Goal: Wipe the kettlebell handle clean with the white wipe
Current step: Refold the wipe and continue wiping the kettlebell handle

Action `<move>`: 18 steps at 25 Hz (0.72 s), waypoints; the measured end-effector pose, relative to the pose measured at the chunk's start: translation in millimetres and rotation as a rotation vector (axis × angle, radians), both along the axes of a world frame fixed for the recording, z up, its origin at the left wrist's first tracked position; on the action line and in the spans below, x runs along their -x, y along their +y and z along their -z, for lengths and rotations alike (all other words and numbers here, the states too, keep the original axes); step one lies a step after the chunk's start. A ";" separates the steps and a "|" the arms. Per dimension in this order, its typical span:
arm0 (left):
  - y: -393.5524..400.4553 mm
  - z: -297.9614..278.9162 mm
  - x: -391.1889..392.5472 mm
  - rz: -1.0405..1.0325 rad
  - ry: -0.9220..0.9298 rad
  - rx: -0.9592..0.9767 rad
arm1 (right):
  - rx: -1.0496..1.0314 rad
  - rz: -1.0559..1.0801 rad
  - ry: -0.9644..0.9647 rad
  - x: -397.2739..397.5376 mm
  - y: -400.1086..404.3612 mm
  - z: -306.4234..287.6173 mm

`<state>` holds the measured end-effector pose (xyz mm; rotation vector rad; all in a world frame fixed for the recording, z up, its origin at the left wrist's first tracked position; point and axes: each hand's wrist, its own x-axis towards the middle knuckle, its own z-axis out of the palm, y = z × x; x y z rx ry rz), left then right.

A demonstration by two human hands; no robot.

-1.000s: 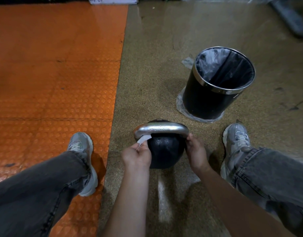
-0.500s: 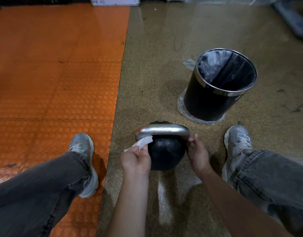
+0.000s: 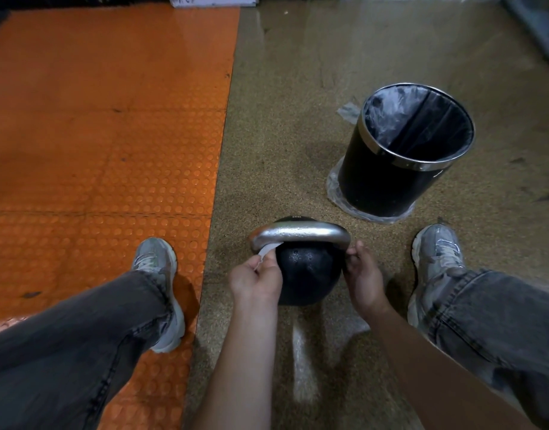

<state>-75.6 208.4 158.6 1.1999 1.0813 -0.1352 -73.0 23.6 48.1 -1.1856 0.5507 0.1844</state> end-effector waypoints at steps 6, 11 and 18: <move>5.2 -1.1 -3.2 -0.169 -0.072 0.256 | -0.023 0.038 -0.005 1.6 1.6 0.2; 3.2 -2.6 4.4 -0.129 -0.042 0.148 | -0.051 0.042 0.008 0.5 2.3 -6.0; 8.0 21.6 0.6 -0.203 -0.041 0.276 | -0.043 0.041 0.010 0.0 3.1 -9.2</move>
